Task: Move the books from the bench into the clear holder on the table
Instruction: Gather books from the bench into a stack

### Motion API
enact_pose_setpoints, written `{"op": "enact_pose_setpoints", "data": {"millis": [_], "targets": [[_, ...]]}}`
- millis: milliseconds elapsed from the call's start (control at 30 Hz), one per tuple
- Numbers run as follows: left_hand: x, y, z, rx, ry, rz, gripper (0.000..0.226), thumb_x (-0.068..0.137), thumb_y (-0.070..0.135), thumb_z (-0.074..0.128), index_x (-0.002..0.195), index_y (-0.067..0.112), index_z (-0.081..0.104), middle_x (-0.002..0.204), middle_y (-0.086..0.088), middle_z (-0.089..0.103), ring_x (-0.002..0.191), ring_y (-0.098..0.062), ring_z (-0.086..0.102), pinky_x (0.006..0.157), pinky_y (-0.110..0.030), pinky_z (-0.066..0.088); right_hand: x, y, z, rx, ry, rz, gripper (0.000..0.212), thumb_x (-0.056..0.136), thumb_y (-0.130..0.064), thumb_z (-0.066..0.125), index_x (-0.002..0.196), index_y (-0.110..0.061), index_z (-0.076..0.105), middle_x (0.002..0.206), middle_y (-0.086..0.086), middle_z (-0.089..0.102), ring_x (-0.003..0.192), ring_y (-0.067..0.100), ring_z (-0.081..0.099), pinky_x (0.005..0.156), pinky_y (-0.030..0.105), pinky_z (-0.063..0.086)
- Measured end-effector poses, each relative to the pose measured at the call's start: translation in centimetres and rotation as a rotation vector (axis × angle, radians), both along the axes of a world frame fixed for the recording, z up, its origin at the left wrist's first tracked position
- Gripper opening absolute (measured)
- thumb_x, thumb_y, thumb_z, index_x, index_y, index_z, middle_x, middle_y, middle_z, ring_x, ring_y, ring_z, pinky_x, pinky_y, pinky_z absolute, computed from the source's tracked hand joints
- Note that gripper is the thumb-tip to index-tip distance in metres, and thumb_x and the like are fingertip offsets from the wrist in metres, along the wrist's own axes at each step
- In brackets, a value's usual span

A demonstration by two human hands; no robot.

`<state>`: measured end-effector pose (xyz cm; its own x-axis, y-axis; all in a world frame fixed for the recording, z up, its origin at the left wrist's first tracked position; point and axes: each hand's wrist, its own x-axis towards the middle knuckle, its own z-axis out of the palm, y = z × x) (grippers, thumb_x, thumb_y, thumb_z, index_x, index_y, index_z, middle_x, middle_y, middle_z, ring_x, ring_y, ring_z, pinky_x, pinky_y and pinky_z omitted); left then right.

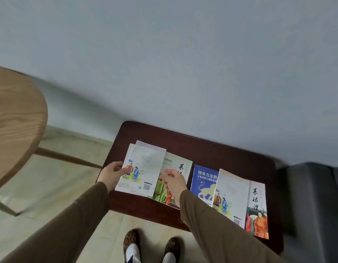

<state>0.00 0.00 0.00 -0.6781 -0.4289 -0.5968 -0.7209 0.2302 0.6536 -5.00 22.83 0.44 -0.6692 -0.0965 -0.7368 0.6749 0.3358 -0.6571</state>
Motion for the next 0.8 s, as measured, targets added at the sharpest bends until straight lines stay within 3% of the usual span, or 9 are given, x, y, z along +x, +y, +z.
{"op": "enact_pose_setpoints", "data": {"millis": [133, 267, 333, 400, 533, 600, 667, 733, 800], "targets": [[-0.5, -0.1, -1.6, -0.067, -0.052, -0.075, 0.059, 0.098, 0.025, 0.068, 0.151, 0.009, 0.048, 0.137, -0.013, 0.062, 0.094, -0.015, 0.062, 0.064, -0.020, 0.049, -0.2, -1.8, -1.1, 0.020, -0.081, 0.014, 0.039, 0.097, -0.016, 0.058, 0.136, -0.010, 0.054, 0.121, 0.003, 0.060, 0.112, 0.020, 0.058, 0.104, 0.036, 0.047], [-0.3, -0.5, -4.1, -0.095, -0.093, -0.075, 0.060, 0.097, 0.032, 0.068, 0.151, 0.013, 0.048, 0.141, -0.012, 0.059, 0.107, -0.023, 0.069, 0.086, -0.040, 0.062, -0.1, -3.1, -2.1, 0.067, -0.116, 0.011, 0.039, 0.097, -0.009, 0.057, 0.136, -0.009, 0.051, 0.114, 0.001, 0.058, 0.101, 0.016, 0.055, 0.083, 0.024, 0.044], [-0.1, -0.5, -4.9, -0.090, -0.114, -0.083, 0.060, 0.097, 0.032, 0.066, 0.150, 0.012, 0.049, 0.139, -0.013, 0.057, 0.109, -0.025, 0.067, 0.093, -0.042, 0.060, 0.2, -3.5, -2.7, 0.064, -0.131, -0.037, 0.034, 0.097, -0.006, 0.056, 0.131, -0.011, 0.053, 0.113, 0.002, 0.063, 0.091, 0.014, 0.058, 0.067, 0.020, 0.044], [-0.1, 0.0, -4.7, -0.095, -0.121, -0.082, 0.059, 0.098, 0.029, 0.065, 0.151, 0.010, 0.048, 0.141, -0.015, 0.051, 0.111, -0.026, 0.064, 0.097, -0.040, 0.057, 0.5, -3.9, -3.4, 0.045, -0.165, -0.084, 0.028, 0.096, -0.003, 0.056, 0.121, -0.014, 0.052, 0.106, 0.001, 0.063, 0.083, 0.009, 0.056, 0.063, 0.019, 0.043], [0.1, 0.5, -5.0, -0.129, -0.122, -0.059, 0.053, 0.099, 0.025, 0.064, 0.148, 0.009, 0.053, 0.144, -0.014, 0.046, 0.117, -0.026, 0.058, 0.101, -0.037, 0.053, 0.9, -4.5, -4.5, -0.044, -0.244, -0.177, 0.034, 0.095, -0.003, 0.056, 0.126, -0.013, 0.049, 0.107, 0.001, 0.064, 0.086, 0.015, 0.057, 0.078, 0.030, 0.048], [0.3, 0.7, -5.1, -0.157, -0.129, -0.080, 0.052, 0.098, 0.028, 0.064, 0.147, 0.012, 0.055, 0.144, -0.013, 0.046, 0.123, -0.030, 0.052, 0.107, -0.044, 0.049, 0.8, -4.4, -4.5, -0.096, -0.285, -0.229, 0.025, 0.097, 0.002, 0.051, 0.113, -0.017, 0.049, 0.098, -0.008, 0.061, 0.090, 0.013, 0.057, 0.095, 0.034, 0.047], [0.5, 1.1, -5.4, -0.179, -0.130, -0.085, 0.050, 0.098, 0.030, 0.064, 0.145, 0.014, 0.057, 0.144, -0.013, 0.047, 0.126, -0.032, 0.046, 0.110, -0.047, 0.045, 0.6, -4.0, -4.6, -0.085, -0.304, -0.274, 0.022, 0.097, 0.003, 0.052, 0.098, -0.019, 0.050, 0.098, -0.005, 0.062, 0.099, 0.017, 0.058, 0.103, 0.035, 0.046], [0.6, 1.9, -5.5, -0.181, -0.128, -0.101, 0.049, 0.098, 0.030, 0.063, 0.144, 0.015, 0.057, 0.145, -0.013, 0.048, 0.128, -0.033, 0.043, 0.111, -0.047, 0.042, 0.8, -3.5, -5.1, -0.023, -0.278, -0.292, 0.020, 0.094, -0.002, 0.057, 0.088, -0.020, 0.052, 0.105, 0.004, 0.066, 0.100, 0.023, 0.062, 0.089, 0.035, 0.050], [0.6, 3.1, -5.6, -0.178, -0.130, -0.135, 0.050, 0.098, 0.031, 0.063, 0.145, 0.015, 0.056, 0.144, -0.014, 0.049, 0.129, -0.033, 0.043, 0.112, -0.047, 0.041, 1.2, -2.6, -5.7, 0.056, -0.216, -0.332, 0.014, 0.090, -0.007, 0.061, 0.087, -0.018, 0.053, 0.108, 0.011, 0.068, 0.089, 0.025, 0.064, 0.070, 0.031, 0.050]]}}
